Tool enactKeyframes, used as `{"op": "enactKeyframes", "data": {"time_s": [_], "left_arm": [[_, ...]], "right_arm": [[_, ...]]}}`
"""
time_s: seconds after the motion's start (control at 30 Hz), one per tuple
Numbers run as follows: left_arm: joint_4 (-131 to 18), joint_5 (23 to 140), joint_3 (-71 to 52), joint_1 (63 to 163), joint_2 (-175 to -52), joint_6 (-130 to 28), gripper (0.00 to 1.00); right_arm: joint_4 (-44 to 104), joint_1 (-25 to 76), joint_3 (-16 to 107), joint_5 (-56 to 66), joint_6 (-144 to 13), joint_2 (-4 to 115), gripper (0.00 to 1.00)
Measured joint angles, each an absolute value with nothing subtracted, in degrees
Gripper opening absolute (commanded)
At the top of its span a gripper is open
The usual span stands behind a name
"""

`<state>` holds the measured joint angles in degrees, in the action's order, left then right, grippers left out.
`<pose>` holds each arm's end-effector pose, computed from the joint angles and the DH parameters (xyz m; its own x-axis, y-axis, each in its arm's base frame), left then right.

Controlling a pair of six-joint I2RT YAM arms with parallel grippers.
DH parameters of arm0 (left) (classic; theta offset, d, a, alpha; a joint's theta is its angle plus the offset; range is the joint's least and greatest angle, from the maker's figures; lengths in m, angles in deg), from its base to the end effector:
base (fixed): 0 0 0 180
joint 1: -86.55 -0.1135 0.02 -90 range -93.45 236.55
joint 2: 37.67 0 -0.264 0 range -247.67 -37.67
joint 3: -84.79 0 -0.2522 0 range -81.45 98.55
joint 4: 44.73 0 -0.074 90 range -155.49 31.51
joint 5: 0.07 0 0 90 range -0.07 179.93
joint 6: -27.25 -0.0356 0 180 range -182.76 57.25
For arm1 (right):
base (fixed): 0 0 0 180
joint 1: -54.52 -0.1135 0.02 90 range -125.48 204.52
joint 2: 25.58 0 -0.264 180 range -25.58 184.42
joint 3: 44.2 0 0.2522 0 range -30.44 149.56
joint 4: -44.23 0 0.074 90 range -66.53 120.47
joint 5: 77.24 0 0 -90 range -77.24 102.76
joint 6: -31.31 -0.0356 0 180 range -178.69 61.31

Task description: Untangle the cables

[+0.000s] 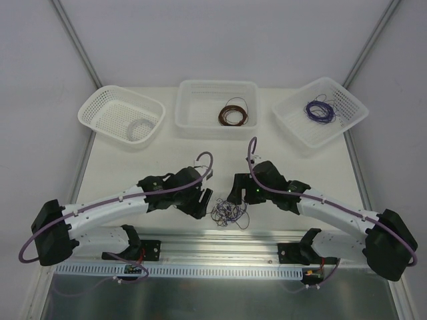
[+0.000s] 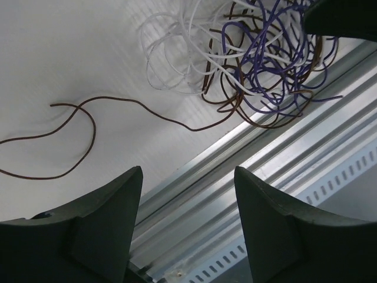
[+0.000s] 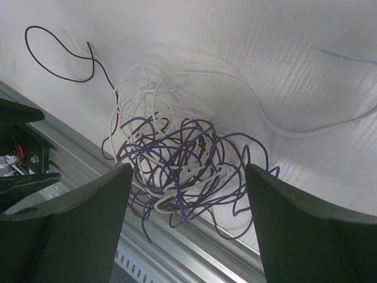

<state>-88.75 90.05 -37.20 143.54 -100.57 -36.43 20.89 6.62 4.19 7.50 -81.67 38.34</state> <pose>0.1216 -0.1870 0.2444 -0.7395 0.3244 -0.5898 0.5689 0.7696 -0.2900 0.1532 0.1744 0.2144 -0.6945 -0.1887 -0.6943 -0.5600 0.7477 0.3569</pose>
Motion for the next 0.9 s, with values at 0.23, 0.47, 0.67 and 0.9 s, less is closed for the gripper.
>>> {"op": "enactKeyframes", "data": {"time_s": [0.23, 0.47, 0.67, 0.9], "left_arm": [[-82.6, 92.0, -37.2, 148.7, -110.2, -43.8, 0.53], [-73.9, 91.9, -38.4, 149.6, -113.6, -48.6, 0.43], [-69.2, 91.4, -41.5, 149.6, -114.9, -50.2, 0.29], [-67.6, 90.8, -42.2, 149.6, -114.9, -51.2, 0.01]], "right_arm": [[22.9, 6.2, 3.3, 6.8, -82.5, 40.2, 0.80], [25.3, 6.1, 2.5, 5.8, -83.4, 41.4, 0.79], [26.6, 6.0, 1.9, 4.9, -84.1, 43.1, 0.78], [27.9, 6.0, 1.7, 4.0, -84.8, 45.4, 0.62]]}}
